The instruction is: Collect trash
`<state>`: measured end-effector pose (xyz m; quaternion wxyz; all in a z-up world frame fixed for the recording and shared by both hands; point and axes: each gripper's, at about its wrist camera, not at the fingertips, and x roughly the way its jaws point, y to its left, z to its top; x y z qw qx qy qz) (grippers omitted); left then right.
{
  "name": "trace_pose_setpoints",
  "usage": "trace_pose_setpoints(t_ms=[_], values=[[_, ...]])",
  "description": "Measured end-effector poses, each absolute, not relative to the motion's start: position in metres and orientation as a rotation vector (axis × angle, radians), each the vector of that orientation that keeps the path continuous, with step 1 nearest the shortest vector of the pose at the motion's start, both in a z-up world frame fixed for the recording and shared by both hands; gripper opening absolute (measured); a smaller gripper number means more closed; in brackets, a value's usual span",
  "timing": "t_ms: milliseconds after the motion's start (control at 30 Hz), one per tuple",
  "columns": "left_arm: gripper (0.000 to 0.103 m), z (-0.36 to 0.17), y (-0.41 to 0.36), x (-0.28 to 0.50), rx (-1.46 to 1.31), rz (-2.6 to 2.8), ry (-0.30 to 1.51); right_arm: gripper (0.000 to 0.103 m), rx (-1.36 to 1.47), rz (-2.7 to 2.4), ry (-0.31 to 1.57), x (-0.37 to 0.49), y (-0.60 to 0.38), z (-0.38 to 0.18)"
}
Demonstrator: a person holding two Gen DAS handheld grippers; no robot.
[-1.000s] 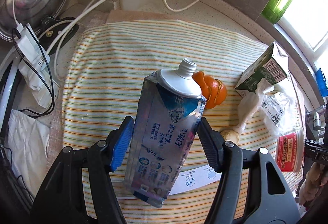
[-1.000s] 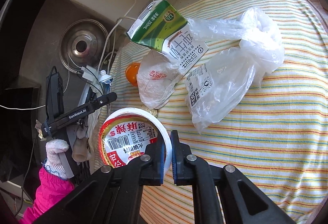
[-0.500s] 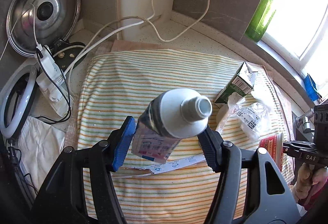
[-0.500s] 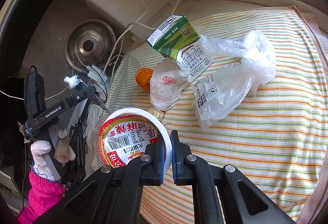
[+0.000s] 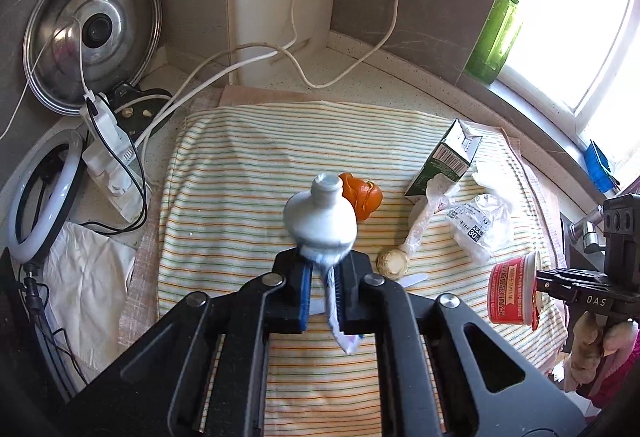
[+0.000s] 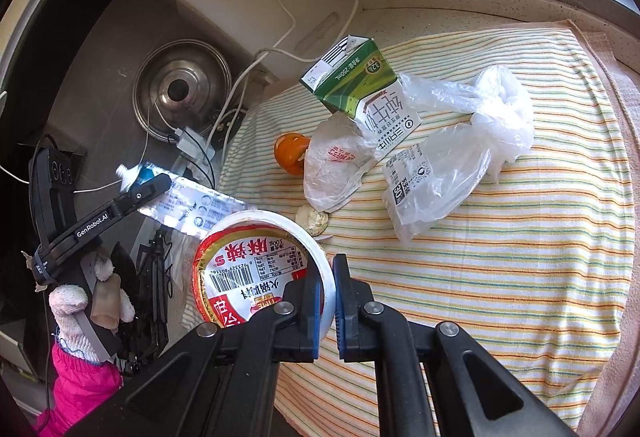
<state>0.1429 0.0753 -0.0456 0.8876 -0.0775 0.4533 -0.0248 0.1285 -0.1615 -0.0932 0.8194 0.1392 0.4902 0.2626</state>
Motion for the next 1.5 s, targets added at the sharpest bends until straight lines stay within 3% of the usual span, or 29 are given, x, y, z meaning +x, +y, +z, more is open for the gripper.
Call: trace_pose_setpoints(t_ms=[300, 367, 400, 433, 500, 767, 967, 1100, 1500], values=[[0.005, -0.060, 0.078, 0.135, -0.196, -0.061, 0.978, 0.004, 0.295, 0.556, 1.044, 0.120, -0.160, -0.093], [0.010, -0.067, 0.086, 0.139, -0.234, -0.027, 0.999, 0.004, 0.299, 0.554, 1.051, 0.118, -0.161, -0.094], [0.027, -0.070, 0.092, 0.141, -0.243, -0.007, 1.005, 0.004, 0.300, 0.552, 1.052, 0.117, -0.161, -0.095], [0.054, -0.073, 0.097, 0.142, -0.251, 0.010, 1.004, 0.004, 0.301, 0.550, 1.051, 0.115, -0.162, -0.095], [0.086, -0.085, 0.106, 0.149, -0.266, 0.007, 1.047, 0.004, 0.307, 0.546, 1.054, 0.112, -0.164, -0.097], [0.086, -0.148, 0.079, 0.180, 0.041, 0.073, 1.234, 0.004, 0.335, 0.526, 1.097, 0.112, -0.174, -0.112], [0.082, -0.178, 0.072, 0.202, 0.083, 0.096, 1.284, 0.004, 0.348, 0.509, 1.104, 0.115, -0.183, -0.115], [0.063, -0.175, 0.073, 0.205, 0.066, 0.056, 1.266, 0.004, 0.351, 0.499, 1.100, 0.117, -0.188, -0.113], [0.062, -0.112, 0.099, 0.158, -0.067, 0.055, 1.097, 0.004, 0.351, 0.495, 1.074, 0.113, -0.192, -0.104]])
